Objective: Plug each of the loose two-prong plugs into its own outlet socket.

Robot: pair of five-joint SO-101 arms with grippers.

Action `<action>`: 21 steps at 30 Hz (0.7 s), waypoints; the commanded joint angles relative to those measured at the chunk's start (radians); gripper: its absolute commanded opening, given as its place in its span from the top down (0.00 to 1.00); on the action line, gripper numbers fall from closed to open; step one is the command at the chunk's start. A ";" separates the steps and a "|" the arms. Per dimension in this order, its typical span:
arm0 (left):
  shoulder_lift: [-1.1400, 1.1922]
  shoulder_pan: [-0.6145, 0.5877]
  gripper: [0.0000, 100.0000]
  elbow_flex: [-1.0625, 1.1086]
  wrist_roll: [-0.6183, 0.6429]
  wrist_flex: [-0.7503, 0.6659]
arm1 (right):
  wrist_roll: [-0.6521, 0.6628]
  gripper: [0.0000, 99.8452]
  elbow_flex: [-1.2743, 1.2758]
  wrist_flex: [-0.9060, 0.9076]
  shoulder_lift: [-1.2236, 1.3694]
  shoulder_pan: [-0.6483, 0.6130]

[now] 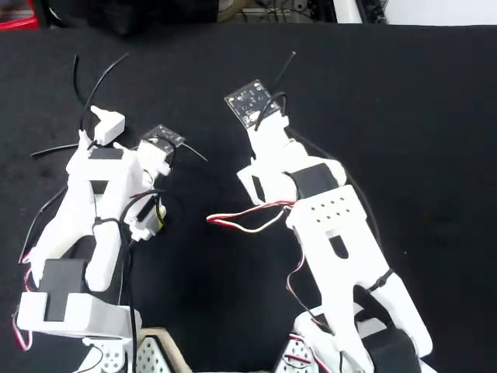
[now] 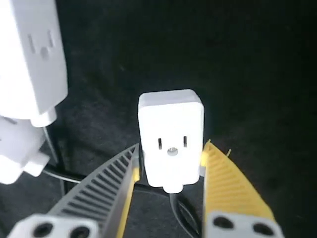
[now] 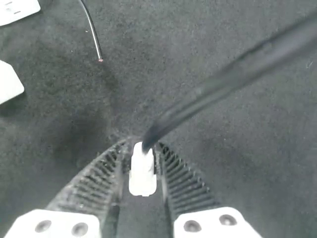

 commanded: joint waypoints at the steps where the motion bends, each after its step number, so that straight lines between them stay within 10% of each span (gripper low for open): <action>1: 0.002 0.047 0.86 -0.007 -0.006 -0.014 | 0.008 0.99 -0.059 -0.006 0.002 0.009; 4: 0.000 0.079 0.98 -0.021 -0.006 0.035 | 0.008 0.99 -0.059 -0.006 0.002 0.009; 21: -0.153 0.116 0.97 -0.044 -0.017 0.087 | 0.008 0.99 -0.059 -0.006 0.002 0.012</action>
